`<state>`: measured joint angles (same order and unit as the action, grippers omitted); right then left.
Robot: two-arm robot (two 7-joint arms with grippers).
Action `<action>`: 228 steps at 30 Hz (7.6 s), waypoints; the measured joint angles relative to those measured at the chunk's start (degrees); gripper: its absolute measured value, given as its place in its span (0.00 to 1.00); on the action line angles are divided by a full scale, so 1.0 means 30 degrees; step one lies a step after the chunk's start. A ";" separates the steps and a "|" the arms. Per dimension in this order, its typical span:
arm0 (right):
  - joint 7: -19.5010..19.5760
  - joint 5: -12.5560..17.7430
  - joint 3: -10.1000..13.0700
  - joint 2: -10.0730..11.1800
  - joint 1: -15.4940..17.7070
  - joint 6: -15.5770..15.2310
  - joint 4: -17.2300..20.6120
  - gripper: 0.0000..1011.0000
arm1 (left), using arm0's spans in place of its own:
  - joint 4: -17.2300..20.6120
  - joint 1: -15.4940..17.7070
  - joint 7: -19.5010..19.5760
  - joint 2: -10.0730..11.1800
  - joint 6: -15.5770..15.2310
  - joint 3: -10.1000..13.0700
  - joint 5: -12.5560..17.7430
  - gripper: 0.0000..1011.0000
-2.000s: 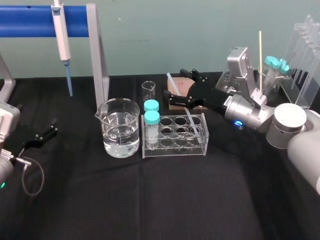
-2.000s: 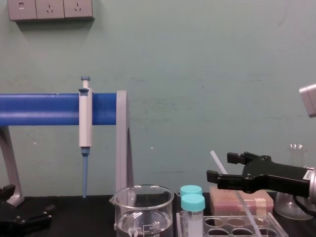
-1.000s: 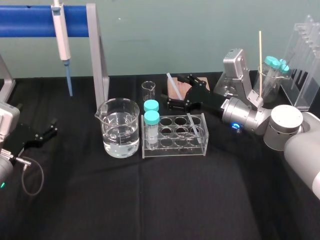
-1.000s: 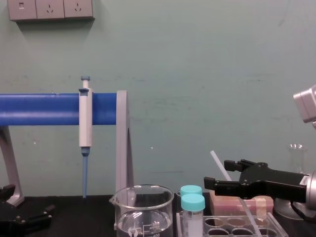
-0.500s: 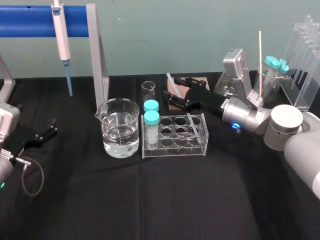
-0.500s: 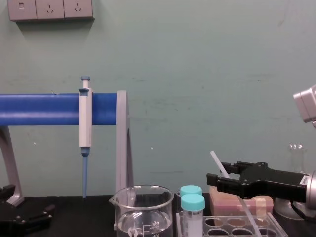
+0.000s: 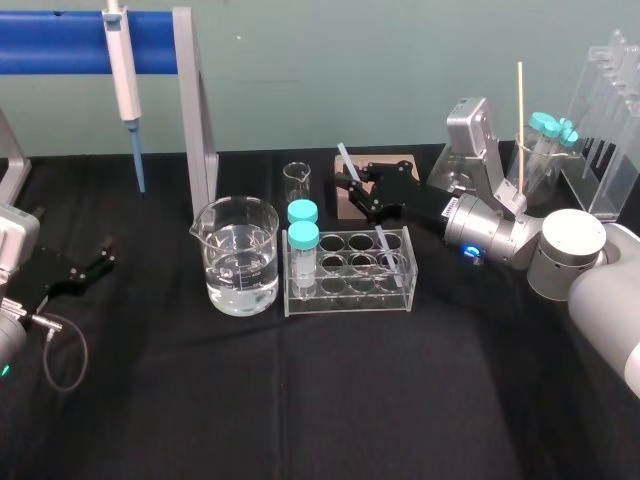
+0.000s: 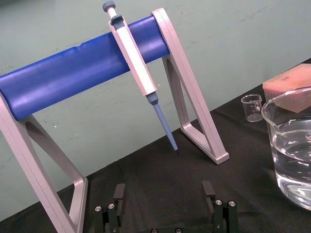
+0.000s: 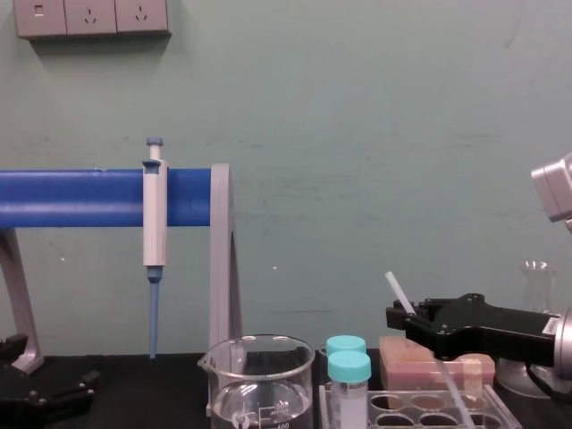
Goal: Pick up the stirring rod with one hand, then place it down.
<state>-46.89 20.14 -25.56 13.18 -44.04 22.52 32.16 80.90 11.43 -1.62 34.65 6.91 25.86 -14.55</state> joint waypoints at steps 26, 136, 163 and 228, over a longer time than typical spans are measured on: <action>0.0351 -0.0193 0.0303 0.0235 0.0608 -0.0255 0.1403 0.07 | 0.0000 -0.0001 0.0000 -0.0001 0.0000 0.0001 -0.0001 0.99; 0.9155 -0.3008 0.4920 -0.0306 0.8442 0.3711 1.1859 0.07 | 0.0001 -0.0001 0.0000 0.0000 0.0001 0.0001 0.0001 0.99; 0.9152 -0.3008 0.4921 -0.0306 0.8441 0.3717 1.1860 0.07 | 0.0001 -0.0001 0.0000 -0.0001 0.0001 0.0000 0.0001 0.99; 0.7160 -0.2541 0.4940 -0.0447 0.7648 0.4505 1.0585 0.07 | 0.0001 -0.0001 0.0000 0.0000 0.0000 0.0000 0.0000 0.99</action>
<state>-25.41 12.51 -10.74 11.84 -21.10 36.03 63.91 80.90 11.43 -1.62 34.65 6.91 25.86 -14.55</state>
